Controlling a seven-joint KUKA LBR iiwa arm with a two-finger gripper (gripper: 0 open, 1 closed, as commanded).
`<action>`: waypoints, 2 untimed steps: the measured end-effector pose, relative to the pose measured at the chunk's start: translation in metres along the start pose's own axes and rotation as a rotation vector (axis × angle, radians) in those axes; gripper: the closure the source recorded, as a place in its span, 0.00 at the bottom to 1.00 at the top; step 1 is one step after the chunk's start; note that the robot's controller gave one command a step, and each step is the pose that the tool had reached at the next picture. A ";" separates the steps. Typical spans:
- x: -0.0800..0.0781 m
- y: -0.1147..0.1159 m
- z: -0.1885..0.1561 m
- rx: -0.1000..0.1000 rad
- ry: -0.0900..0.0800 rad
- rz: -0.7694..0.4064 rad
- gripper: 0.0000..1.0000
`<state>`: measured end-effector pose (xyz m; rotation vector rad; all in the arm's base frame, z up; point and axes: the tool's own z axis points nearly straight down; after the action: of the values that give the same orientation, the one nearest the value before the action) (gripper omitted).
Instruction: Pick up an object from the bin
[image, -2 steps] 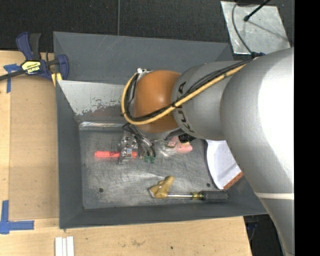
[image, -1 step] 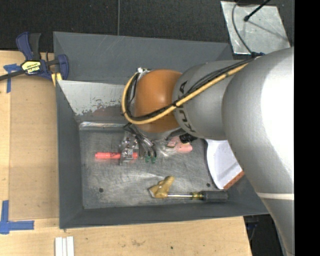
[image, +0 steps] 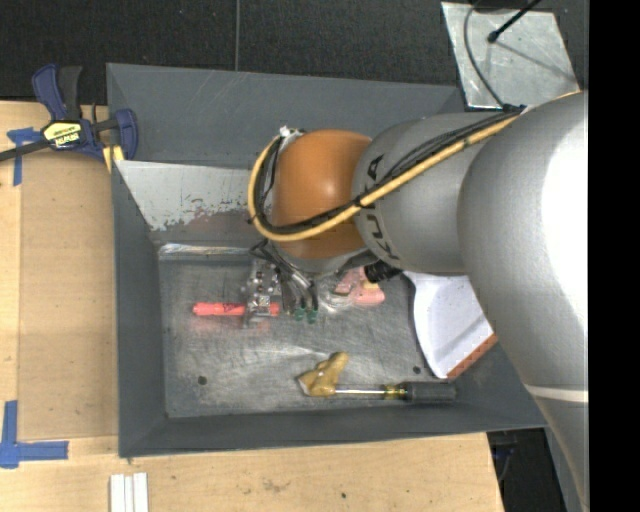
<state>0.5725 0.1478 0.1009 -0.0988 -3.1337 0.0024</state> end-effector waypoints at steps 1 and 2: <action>-0.001 0.000 -0.023 -0.001 -0.005 0.000 1.00; -0.003 0.001 -0.039 -0.004 -0.012 0.000 1.00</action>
Offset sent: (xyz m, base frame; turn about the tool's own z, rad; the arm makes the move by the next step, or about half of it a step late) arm 0.0001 0.0000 0.0596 0.0000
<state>0.5754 0.1483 0.1395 -0.0996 -3.1461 -0.0026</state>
